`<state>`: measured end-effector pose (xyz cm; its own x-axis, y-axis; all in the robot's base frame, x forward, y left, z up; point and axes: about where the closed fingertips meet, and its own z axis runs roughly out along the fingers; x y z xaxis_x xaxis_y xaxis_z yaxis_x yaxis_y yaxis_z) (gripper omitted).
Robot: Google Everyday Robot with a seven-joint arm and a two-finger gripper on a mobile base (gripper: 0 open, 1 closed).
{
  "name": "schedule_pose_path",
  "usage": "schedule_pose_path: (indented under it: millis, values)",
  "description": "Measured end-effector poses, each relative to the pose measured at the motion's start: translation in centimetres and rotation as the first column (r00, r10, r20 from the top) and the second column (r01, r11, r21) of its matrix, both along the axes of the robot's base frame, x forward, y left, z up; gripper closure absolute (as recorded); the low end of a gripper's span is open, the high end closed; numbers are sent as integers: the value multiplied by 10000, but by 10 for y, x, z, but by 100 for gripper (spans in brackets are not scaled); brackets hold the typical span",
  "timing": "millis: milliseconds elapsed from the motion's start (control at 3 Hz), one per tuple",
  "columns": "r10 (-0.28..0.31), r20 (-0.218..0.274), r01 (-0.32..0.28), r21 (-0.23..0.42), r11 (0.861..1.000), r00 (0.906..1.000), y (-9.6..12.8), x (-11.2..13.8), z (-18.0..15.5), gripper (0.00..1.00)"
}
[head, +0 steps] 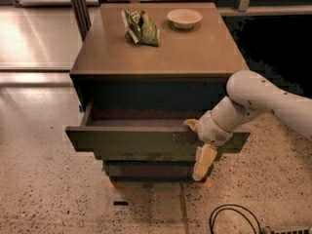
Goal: Open top drawer
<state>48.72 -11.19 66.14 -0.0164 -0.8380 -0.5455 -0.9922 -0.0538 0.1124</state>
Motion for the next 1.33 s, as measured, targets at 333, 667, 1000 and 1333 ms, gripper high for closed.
schedule_pose_path:
  millis: [333,667,1000,1333]
  values:
    - [36,-87,-36,37,10000,10000,1,-2,1,0]
    - [392,-551,-367,471,9982,9977,12,-55,10,0]
    - [480,-629,-453,432,9980,9969,14,-63,10,0]
    - [598,-808,-560,485,9972,9949,17,-83,17,0]
